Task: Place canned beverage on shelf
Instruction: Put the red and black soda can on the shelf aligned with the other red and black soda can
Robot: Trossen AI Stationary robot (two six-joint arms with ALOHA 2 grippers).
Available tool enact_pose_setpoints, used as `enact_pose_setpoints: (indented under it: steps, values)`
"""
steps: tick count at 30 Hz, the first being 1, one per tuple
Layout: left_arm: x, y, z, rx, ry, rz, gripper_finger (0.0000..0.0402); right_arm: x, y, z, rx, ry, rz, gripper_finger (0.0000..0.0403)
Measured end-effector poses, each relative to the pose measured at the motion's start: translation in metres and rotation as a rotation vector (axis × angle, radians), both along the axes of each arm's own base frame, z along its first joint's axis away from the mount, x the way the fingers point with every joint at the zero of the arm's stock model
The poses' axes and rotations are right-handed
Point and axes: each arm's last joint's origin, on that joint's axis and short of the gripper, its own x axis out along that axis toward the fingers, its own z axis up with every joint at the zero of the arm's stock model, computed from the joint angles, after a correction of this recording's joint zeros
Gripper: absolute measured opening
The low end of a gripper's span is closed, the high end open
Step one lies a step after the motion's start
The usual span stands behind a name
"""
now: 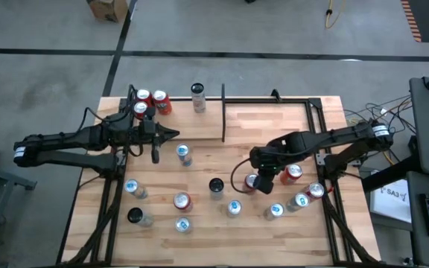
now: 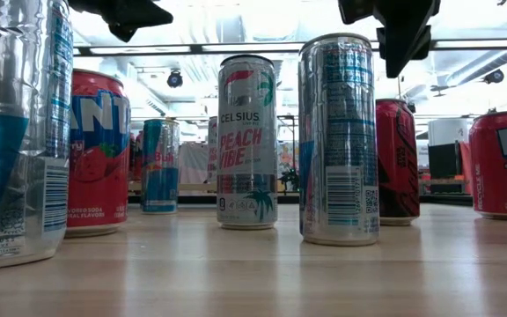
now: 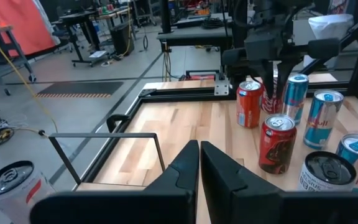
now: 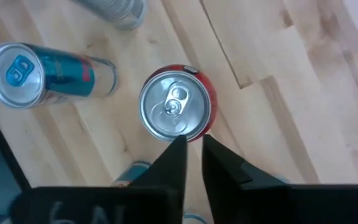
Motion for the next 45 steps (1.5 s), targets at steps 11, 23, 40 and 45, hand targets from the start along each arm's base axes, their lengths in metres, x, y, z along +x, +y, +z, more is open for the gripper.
enact_pose_setpoints:
  steps: [11, 23, 40, 45]
  values:
    - [0.000, 0.000, 0.000, 0.030, 0.005, -0.002, 0.0000, 0.010, 0.008, -0.013, -0.123, 0.016, 0.172, 0.0274]
    - [0.001, 0.001, 0.000, 0.052, 0.011, 0.020, 0.0000, 0.031, 0.015, -0.038, -0.170, 0.034, 0.345, 0.0374]
    - [0.002, 0.002, -0.001, 0.053, 0.018, 0.028, 0.0000, 0.040, 0.017, -0.060, -0.151, 0.103, 0.345, 0.0374]
    - [0.003, 0.002, -0.002, 0.052, 0.021, 0.028, 0.0000, 0.045, 0.015, -0.073, -0.105, 0.153, 0.306, 0.0350]
